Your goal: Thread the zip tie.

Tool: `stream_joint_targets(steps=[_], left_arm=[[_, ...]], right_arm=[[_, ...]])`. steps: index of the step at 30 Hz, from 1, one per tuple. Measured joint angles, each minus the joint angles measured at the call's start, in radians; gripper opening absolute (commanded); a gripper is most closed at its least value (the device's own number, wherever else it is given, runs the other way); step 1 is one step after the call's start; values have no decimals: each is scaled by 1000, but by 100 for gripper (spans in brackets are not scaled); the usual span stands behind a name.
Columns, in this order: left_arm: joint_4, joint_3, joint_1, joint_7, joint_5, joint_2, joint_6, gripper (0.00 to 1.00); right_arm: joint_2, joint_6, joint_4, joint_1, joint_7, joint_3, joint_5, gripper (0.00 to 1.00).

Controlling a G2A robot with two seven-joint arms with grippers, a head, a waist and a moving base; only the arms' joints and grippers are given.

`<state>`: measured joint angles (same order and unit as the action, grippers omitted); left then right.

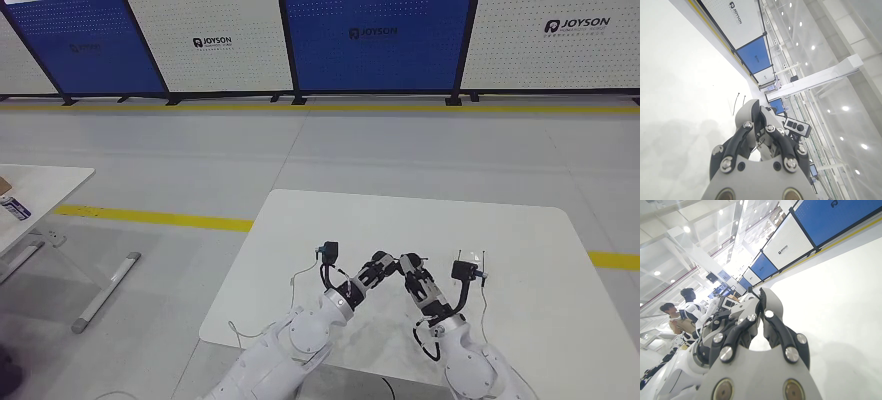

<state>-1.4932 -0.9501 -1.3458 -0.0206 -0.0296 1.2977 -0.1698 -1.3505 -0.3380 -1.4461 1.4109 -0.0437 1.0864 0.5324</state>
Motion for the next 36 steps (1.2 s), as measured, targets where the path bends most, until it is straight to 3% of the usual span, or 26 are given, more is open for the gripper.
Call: stream_joint_targets(steps=[36], left_arm=[[3, -10, 0, -9, 18, 8, 8, 0]], right_arm=[[-5, 22, -9, 2, 3, 18, 1, 0]])
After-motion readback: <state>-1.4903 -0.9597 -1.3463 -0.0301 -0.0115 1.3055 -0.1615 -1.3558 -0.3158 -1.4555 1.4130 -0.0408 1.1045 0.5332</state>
